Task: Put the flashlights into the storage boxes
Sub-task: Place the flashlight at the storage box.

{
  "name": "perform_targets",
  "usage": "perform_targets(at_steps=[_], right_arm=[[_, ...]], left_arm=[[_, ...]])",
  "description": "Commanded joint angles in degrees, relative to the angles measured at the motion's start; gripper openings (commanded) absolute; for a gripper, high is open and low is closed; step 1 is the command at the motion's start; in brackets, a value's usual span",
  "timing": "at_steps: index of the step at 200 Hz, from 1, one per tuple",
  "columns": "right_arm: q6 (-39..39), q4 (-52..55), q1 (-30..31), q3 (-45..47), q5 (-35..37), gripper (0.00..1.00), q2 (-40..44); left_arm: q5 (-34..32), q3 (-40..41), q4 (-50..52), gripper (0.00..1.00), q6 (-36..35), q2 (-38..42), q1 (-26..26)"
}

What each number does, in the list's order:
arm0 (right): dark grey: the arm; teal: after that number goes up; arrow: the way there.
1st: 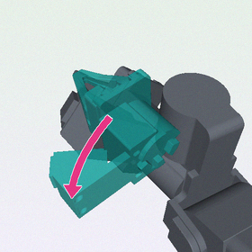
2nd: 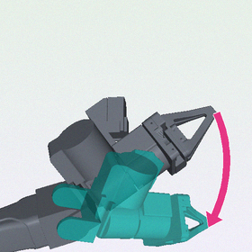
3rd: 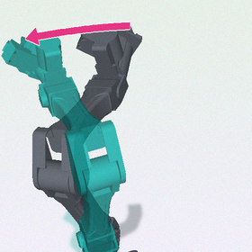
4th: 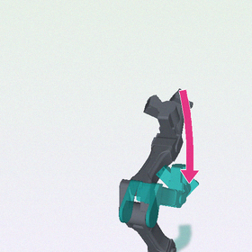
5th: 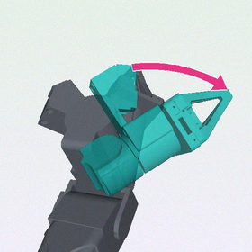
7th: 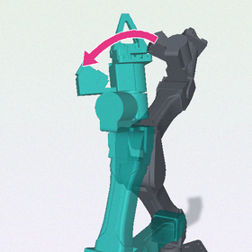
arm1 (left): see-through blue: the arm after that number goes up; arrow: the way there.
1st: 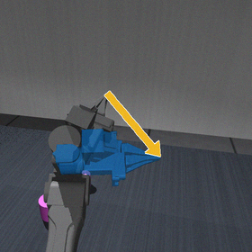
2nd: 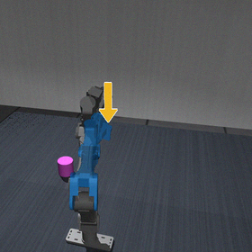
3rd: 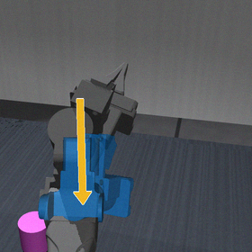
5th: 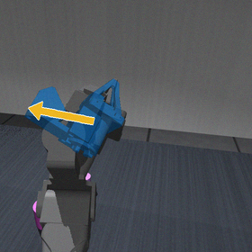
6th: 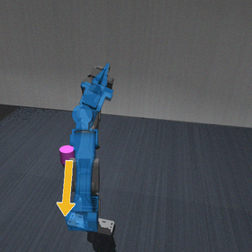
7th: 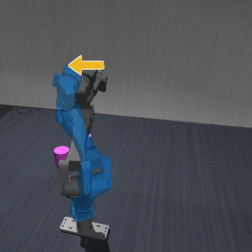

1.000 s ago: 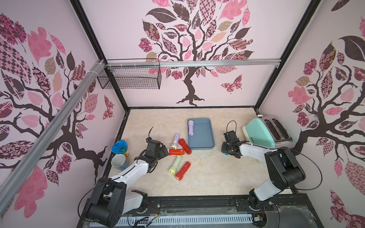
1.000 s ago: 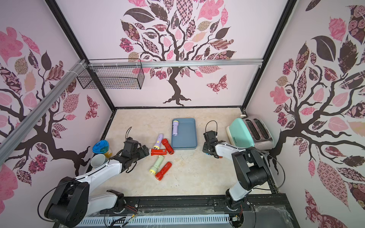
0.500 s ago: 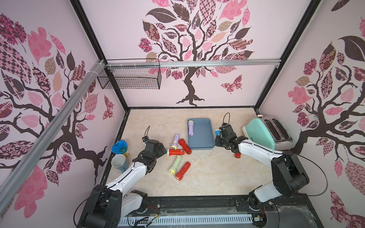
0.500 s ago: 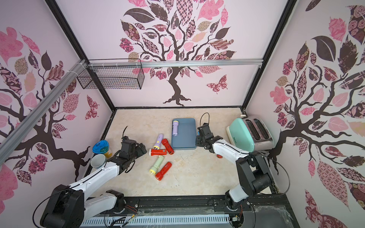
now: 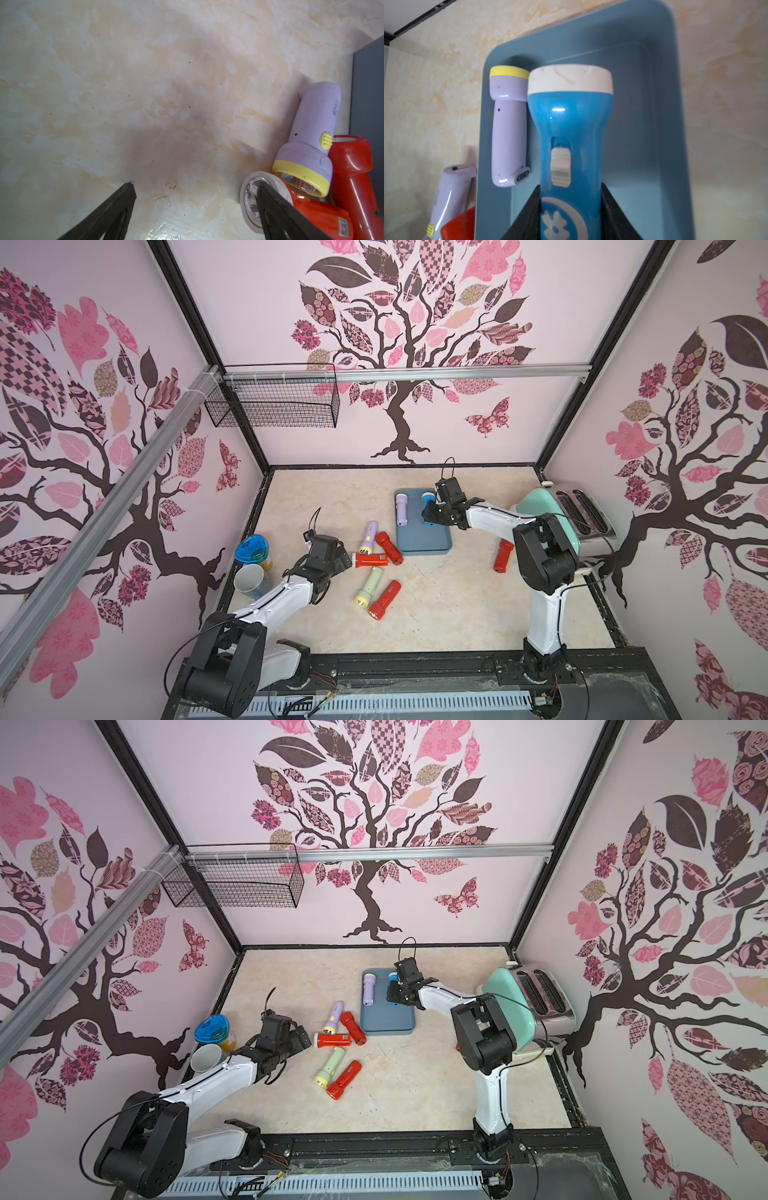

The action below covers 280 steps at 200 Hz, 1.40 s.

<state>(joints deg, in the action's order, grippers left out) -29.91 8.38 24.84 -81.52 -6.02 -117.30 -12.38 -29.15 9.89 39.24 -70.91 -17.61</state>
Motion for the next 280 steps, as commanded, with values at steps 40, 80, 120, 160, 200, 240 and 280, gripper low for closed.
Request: perform_targets(at_steps=[40, 80, 120, 160, 200, 240, 280], right_arm=[[-3.12, 1.43, 0.11, -10.51, -5.16, 0.43, -9.87], [-3.49, 1.41, 0.62, -12.82, -5.75, 0.43, -12.53], [-3.13, 1.68, 0.91, -14.65, -6.93, 0.47, -13.98], [-2.74, 2.71, 0.89, -15.26, -7.54, 0.53, -13.47], [-0.66, 4.58, 0.88, -11.64, -5.79, 0.61, -7.03], [2.99, 2.03, 0.87, 3.62, -3.99, 0.67, 8.15], [8.59, 1.07, 0.88, 20.41, -0.89, 0.69, 23.99]], left_arm=[[0.84, -1.72, -0.65, 0.95, -0.04, 1.07, 0.15], [1.06, -1.58, -1.10, 0.95, -0.04, 1.48, 0.20], [1.40, -1.62, -1.19, 0.96, 0.00, 1.23, 0.19], [2.56, -2.02, -1.38, 0.95, -0.27, 0.00, 0.20], [-2.17, -4.02, 4.18, 0.94, -1.35, -0.06, 0.19], [-6.11, -6.27, 14.76, 0.93, 1.89, 4.94, 0.27], [3.80, -3.69, 17.03, 0.82, 1.63, 16.55, -6.95]])
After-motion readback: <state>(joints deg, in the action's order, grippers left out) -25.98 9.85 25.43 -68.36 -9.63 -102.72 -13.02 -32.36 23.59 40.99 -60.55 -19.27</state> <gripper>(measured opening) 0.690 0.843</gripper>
